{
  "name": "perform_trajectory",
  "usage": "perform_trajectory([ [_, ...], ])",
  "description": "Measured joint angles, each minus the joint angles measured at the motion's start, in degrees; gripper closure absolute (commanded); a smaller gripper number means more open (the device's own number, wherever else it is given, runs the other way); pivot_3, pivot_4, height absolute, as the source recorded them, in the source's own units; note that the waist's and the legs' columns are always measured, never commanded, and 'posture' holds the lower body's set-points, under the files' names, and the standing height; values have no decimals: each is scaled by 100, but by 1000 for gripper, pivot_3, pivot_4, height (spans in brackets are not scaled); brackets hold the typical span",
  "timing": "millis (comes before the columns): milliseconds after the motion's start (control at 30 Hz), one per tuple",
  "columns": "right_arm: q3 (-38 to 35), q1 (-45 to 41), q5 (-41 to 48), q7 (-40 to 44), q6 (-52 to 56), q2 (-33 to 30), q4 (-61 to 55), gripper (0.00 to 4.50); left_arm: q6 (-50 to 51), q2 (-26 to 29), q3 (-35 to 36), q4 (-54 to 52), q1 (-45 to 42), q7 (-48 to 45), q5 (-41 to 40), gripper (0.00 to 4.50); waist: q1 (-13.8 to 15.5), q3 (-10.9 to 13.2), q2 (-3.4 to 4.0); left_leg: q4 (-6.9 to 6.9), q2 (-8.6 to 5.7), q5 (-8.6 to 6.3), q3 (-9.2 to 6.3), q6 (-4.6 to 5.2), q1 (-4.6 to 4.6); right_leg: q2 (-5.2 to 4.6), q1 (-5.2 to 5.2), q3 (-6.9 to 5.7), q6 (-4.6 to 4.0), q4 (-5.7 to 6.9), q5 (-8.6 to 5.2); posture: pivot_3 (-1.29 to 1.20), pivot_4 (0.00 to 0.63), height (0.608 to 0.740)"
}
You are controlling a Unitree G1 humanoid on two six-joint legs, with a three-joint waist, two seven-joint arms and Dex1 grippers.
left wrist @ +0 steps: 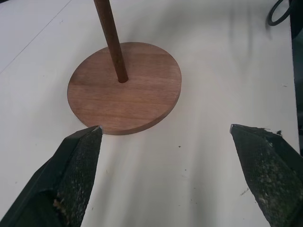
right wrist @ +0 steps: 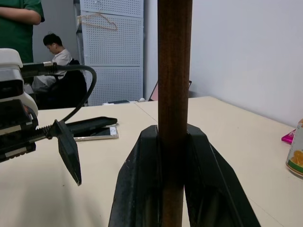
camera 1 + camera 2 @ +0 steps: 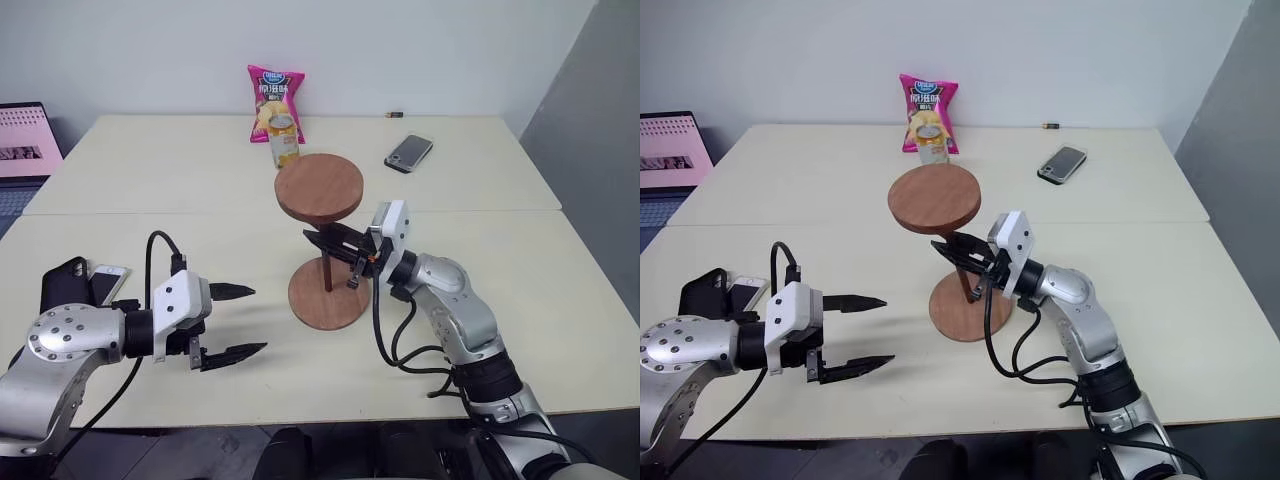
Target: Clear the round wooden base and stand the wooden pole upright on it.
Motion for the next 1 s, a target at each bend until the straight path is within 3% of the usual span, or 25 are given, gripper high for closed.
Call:
perform_trajectory([
  [67, 43, -1, -9, -65, 67, -31, -2, 4265, 23, 0, 0, -6, 0, 25, -1, 0, 0, -11, 13, -9, 0, -3, 0, 4, 36, 0, 34, 1, -1, -5, -6, 0, 150, 740],
  [533, 101, -243, -29, -562, 950, -97, -95, 4265, 146, -44, -154, -14, -170, 136, -32, 0, 10, -100, 29, -11, -1, -5, -6, 6, 40, -1, 35, -1, 0, -4, -8, 0, 150, 740],
  [1000, 126, -172, -25, -435, 1028, -287, -330, 4265, 205, -86, -160, -14, -214, 197, -33, 0, 23, -106, 35, -14, -2, -8, -8, 11, 39, -3, 34, -3, 1, -12, -11, 0, 150, 740],
])
